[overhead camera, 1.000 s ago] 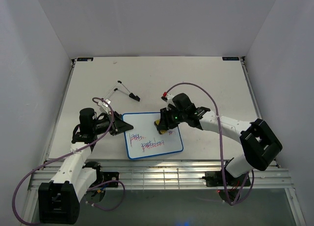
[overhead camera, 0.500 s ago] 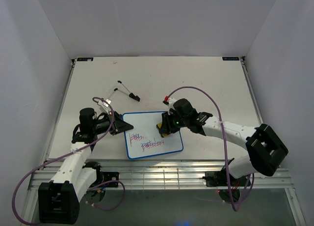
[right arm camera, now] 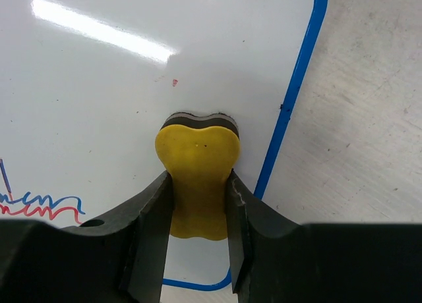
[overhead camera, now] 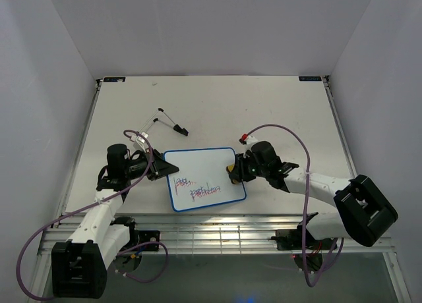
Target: Erase the whiteboard
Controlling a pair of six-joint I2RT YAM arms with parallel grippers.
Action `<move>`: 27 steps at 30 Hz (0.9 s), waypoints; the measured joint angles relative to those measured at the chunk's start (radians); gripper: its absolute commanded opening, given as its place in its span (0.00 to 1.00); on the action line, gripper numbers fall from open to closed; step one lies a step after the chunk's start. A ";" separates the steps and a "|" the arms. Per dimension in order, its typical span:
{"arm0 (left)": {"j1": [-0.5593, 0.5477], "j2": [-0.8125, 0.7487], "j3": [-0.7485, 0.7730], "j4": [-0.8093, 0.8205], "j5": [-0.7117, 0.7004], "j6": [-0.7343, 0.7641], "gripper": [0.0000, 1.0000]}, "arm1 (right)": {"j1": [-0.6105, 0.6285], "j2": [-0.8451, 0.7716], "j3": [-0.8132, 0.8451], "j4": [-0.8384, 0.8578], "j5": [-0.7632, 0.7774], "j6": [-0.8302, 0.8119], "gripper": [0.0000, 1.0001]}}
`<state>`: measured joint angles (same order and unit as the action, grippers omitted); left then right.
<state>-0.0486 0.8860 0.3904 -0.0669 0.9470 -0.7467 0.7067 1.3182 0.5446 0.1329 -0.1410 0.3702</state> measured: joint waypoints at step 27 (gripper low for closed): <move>0.001 0.026 0.009 -0.005 -0.004 -0.018 0.00 | -0.063 0.126 0.104 0.010 -0.082 -0.018 0.08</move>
<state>-0.0475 0.9123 0.3996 -0.0715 0.9428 -0.7643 0.6434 1.4441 0.6487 0.1425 -0.2230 0.3527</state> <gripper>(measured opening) 0.148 0.395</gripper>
